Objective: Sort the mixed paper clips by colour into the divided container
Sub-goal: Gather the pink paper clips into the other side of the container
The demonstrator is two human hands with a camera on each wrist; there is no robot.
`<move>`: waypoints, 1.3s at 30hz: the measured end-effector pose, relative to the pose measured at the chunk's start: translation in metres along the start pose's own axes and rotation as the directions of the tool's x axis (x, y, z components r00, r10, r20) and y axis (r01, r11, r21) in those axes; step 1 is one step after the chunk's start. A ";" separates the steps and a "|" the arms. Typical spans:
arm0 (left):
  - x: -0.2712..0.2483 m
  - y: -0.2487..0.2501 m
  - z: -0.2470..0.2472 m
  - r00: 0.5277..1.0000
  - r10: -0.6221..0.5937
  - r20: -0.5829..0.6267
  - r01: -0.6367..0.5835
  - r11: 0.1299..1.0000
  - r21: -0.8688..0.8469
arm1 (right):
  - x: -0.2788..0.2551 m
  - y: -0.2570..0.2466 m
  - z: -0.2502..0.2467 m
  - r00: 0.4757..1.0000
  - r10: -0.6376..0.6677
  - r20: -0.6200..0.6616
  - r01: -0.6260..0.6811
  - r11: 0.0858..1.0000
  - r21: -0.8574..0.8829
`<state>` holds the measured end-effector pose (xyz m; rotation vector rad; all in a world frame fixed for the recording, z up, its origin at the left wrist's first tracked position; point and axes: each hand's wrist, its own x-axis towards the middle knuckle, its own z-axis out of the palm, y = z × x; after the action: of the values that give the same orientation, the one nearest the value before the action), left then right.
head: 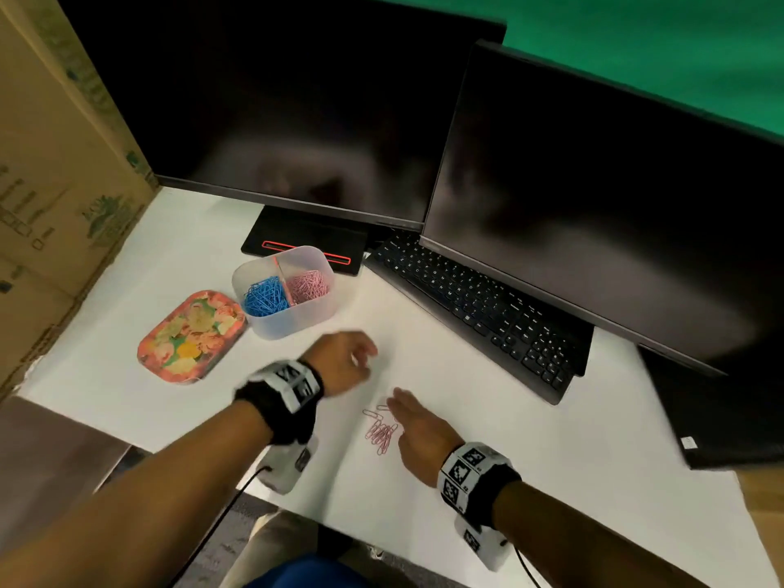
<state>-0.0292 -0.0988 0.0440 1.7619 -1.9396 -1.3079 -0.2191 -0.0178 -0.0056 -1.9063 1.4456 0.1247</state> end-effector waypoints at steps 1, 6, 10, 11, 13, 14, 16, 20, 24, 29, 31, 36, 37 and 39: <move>-0.005 -0.008 0.014 0.994 -0.015 0.104 -0.007 0.979 0.205 | -0.001 0.000 -0.001 0.999 -0.046 -0.012 0.047 0.998 0.045; -0.021 -0.023 0.056 0.956 -0.080 0.281 -0.077 0.858 0.508 | -0.010 0.022 -0.018 0.991 0.053 -0.123 -0.047 0.998 0.052; -0.021 -0.023 0.067 0.960 -0.032 0.279 -0.113 0.866 0.487 | -0.021 0.030 -0.015 0.969 0.245 -0.017 -0.246 0.965 -0.087; -0.020 -0.021 0.069 0.963 -0.015 0.270 -0.114 0.883 0.455 | -0.020 0.027 -0.010 0.967 0.255 -0.005 -0.254 0.965 -0.060; -0.016 -0.016 0.071 0.968 0.008 0.250 -0.117 0.899 0.421 | -0.016 0.022 -0.003 0.971 0.239 -0.023 -0.239 0.971 0.009; -0.014 -0.013 0.072 0.970 0.021 0.243 -0.125 0.899 0.420 | -0.012 0.018 -0.001 0.973 0.224 -0.047 -0.223 0.974 0.033; -0.012 -0.007 0.074 0.971 0.053 0.232 -0.150 0.894 0.421 | -0.005 0.009 0.000 0.975 0.191 -0.110 -0.184 0.980 0.070; -0.012 -0.005 0.071 0.981 0.090 0.171 -0.149 0.915 0.375 | 0.004 0.001 -0.005 0.968 0.186 -0.167 -0.165 0.977 0.132; -0.019 -0.017 0.068 0.978 -0.031 0.207 -0.047 0.931 0.363 | -0.002 0.009 -0.012 0.988 0.144 -0.049 -0.143 0.989 0.033; -0.015 -0.009 0.075 0.988 -0.010 0.155 -0.054 0.913 0.405 | 0.007 0.006 -0.011 0.997 0.080 0.002 -0.080 0.995 -0.051; -0.013 -0.005 0.075 0.989 -0.016 0.149 -0.045 0.919 0.393 | 0.014 0.005 -0.009 0.996 0.073 -0.053 -0.072 0.997 0.015; -0.009 -0.011 0.075 0.996 0.015 0.083 -0.038 0.960 0.278 | 0.026 0.004 -0.014 0.996 0.050 -0.080 -0.051 0.999 -0.012; -0.009 -0.011 0.075 0.998 0.029 0.058 -0.042 0.967 0.250 | 0.028 0.004 -0.015 0.996 0.048 -0.082 -0.050 0.998 -0.024; -0.009 -0.010 0.074 0.999 0.034 0.008 -0.035 0.981 0.193 | 0.032 0.004 -0.016 0.995 0.047 -0.089 -0.051 0.998 -0.039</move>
<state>-0.0699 -0.0559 -0.0026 1.8020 -2.1536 -1.1468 -0.2165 -0.0533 -0.0108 -1.9311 1.5599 0.0951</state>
